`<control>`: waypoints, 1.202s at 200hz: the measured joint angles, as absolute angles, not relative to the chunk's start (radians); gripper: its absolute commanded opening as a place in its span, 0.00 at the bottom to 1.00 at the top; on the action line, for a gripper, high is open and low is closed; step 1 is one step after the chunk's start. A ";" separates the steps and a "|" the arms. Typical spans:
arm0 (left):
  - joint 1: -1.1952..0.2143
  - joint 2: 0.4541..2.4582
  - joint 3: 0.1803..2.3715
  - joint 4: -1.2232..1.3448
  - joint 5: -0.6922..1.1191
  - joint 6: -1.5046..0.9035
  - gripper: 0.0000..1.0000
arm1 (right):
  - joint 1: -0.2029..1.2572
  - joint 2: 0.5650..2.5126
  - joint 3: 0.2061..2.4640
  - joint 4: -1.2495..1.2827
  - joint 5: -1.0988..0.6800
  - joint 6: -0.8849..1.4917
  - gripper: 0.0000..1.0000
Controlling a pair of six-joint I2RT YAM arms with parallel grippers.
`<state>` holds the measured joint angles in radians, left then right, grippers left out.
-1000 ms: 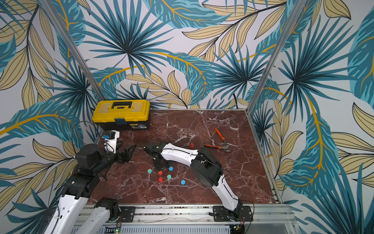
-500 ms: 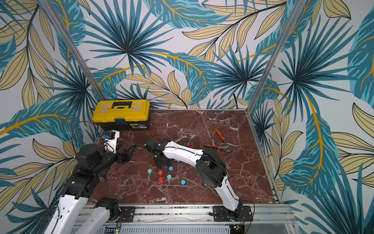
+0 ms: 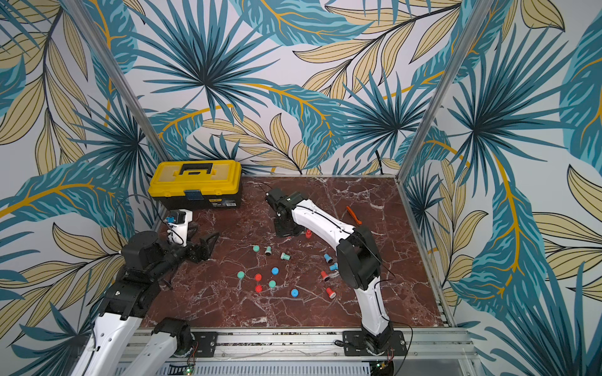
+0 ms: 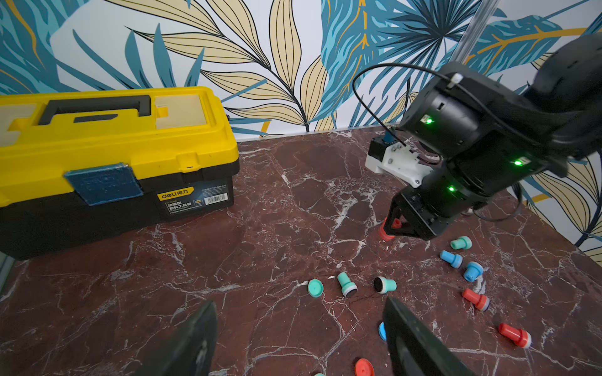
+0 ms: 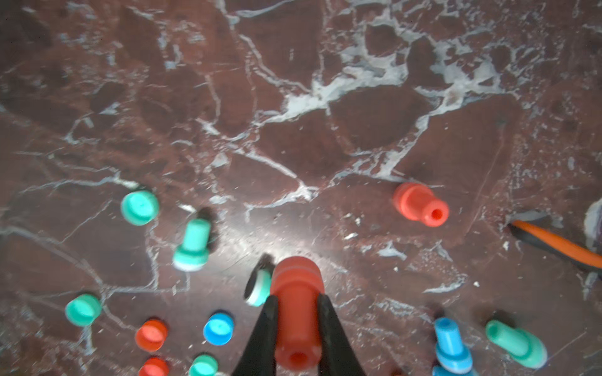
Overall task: Close the stamp cap
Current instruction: Place the stamp at the center of the board.
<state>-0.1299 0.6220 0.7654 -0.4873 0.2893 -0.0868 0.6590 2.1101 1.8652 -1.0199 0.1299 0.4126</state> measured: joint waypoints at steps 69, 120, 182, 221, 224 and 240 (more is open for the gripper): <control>-0.130 0.629 0.765 -0.487 0.291 -0.087 0.81 | 0.576 2.268 1.967 -1.034 0.130 0.369 0.13; -0.130 0.635 0.765 -0.487 0.292 -0.087 0.81 | 0.549 2.289 1.969 -1.034 0.118 0.365 0.17; -0.128 0.641 0.765 -0.487 0.293 -0.088 0.82 | 0.549 2.312 1.969 -1.034 0.099 0.365 0.25; -0.127 0.644 0.765 -0.487 0.294 -0.094 0.82 | 0.550 2.312 1.969 -1.034 0.096 0.364 0.37; -0.127 0.645 0.765 -0.487 0.295 -0.094 0.82 | 0.550 2.312 1.969 -1.034 0.096 0.366 0.38; -0.127 0.647 0.765 -0.487 0.296 -0.095 0.82 | 0.550 2.311 1.969 -1.034 0.096 0.366 0.39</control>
<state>-0.1272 0.6468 0.7654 -0.4873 0.2958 -0.0948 0.5495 2.3112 1.9694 -1.0344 0.0959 0.3656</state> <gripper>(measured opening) 0.816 0.381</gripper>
